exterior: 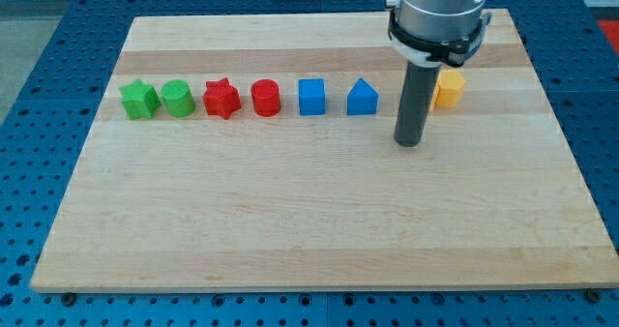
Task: Push the yellow hexagon along with yellow heart closer to the blue triangle
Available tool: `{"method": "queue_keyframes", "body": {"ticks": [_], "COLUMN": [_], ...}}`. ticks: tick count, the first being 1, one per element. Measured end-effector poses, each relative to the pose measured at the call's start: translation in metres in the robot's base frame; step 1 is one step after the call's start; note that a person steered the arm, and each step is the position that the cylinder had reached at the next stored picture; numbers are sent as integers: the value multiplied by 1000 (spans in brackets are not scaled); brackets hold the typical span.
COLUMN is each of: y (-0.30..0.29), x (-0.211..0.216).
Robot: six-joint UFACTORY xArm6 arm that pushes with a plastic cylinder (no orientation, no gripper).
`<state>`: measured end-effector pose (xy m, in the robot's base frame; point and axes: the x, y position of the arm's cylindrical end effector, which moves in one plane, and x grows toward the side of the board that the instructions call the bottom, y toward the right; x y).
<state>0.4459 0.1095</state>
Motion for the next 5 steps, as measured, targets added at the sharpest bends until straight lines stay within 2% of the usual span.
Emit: {"method": "queue_keyframes", "body": {"ticks": [3, 5], "y": [73, 101], "x": [-7, -40]}}
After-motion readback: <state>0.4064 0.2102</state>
